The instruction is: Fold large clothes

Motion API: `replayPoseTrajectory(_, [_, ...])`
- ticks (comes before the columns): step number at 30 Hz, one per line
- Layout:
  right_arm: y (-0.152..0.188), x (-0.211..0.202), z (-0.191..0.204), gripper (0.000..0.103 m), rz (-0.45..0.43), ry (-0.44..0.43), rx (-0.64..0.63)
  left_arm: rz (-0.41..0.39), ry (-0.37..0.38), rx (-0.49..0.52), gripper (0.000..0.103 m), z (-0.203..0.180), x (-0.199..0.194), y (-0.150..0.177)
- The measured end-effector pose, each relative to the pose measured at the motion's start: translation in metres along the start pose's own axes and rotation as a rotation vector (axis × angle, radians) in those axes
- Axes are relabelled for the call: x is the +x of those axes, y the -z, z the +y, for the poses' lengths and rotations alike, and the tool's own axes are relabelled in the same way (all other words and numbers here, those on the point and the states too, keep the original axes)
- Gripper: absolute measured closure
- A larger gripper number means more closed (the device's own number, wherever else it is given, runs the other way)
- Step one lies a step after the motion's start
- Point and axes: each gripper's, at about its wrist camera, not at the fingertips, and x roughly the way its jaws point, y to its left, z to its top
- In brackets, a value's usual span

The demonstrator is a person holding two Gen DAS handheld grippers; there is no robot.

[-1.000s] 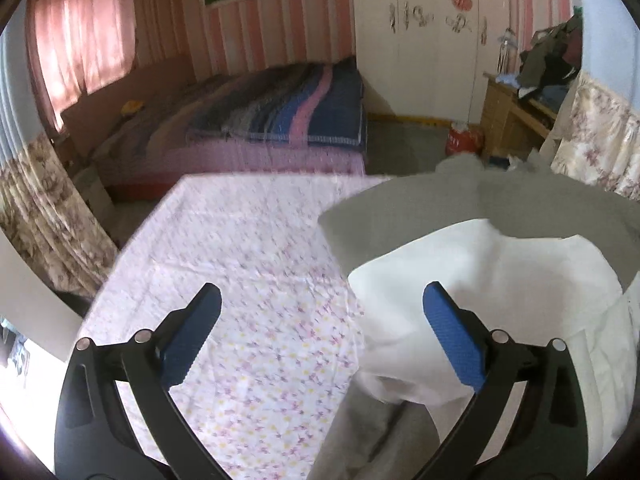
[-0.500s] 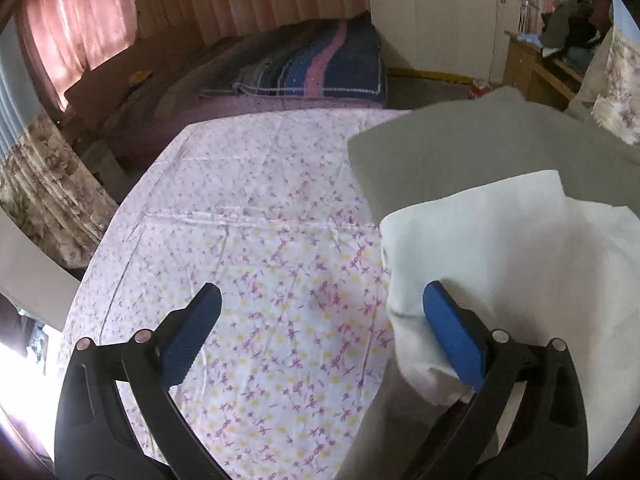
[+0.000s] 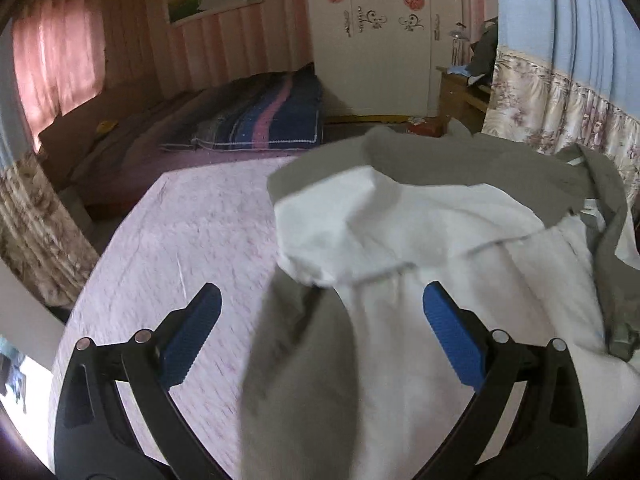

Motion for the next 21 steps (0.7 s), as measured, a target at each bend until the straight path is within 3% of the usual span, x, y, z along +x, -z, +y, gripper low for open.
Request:
replayPoseTrajectory(4, [0.029, -0.023, 0.002, 0.019, -0.009, -0.039, -0.008, 0.0, 0.029, -0.056, 0.003, -0.02, -0.019, 0.024])
replayPoseTrajectory(11, [0.063, -0.045, -0.002, 0.019, -0.022, -0.036, -0.031, -0.015, 0.102, -0.02, 0.003, -0.089, -0.055, 0.053])
replayPoseTrajectory(21, [0.064, -0.051, -0.046, 0.018, -0.044, -0.015, 0.032, 0.011, 0.15, 0.004, 0.003, -0.188, -0.059, 0.054])
